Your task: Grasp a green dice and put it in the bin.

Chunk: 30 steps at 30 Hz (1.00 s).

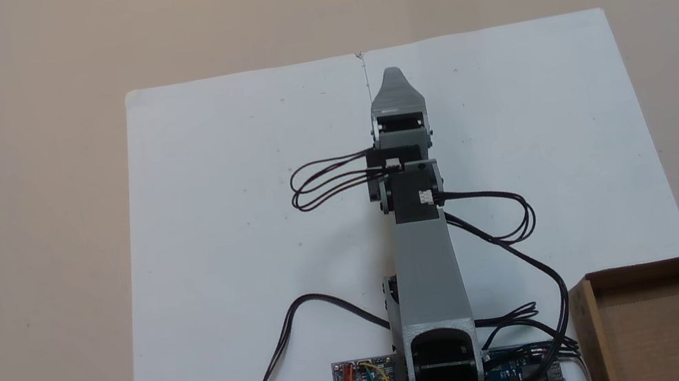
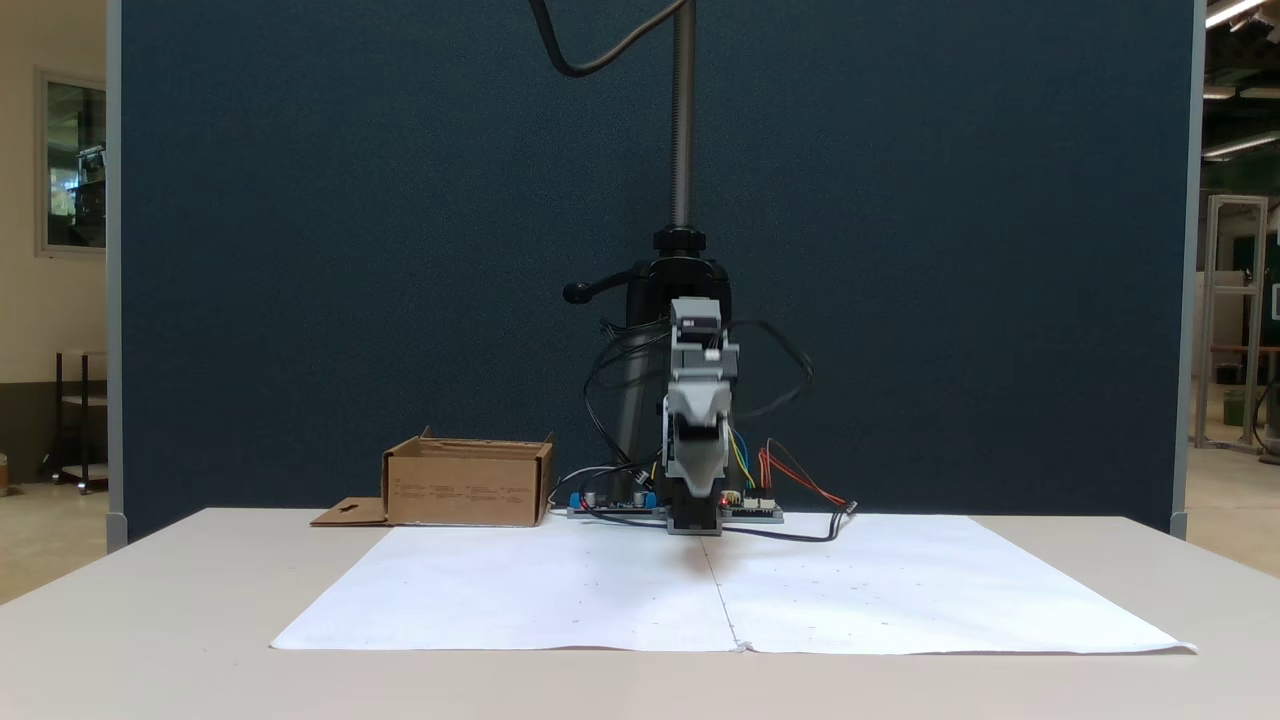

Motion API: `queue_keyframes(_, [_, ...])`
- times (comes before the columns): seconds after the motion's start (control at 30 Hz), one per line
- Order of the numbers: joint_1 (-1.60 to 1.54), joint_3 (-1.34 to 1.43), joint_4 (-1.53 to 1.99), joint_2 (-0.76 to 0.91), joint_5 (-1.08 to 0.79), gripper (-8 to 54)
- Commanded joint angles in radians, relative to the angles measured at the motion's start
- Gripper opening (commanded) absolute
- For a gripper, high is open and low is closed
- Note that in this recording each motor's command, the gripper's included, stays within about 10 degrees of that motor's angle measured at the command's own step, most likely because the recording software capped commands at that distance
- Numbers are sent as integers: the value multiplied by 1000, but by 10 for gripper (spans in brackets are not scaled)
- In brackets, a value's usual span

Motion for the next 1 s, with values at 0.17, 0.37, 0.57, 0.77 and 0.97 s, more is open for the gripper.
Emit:
queue_keyframes(0.17, [8,137,-325,123,46,431])
queue_keyframes(0.37, [8,209,-527,124,41,429])
queue_keyframes(0.57, [8,267,-721,127,41,430])
queue_keyframes(0.77, [9,287,-911,127,41,432])
queue_keyframes(0.97, [9,336,-1098,126,41,432])
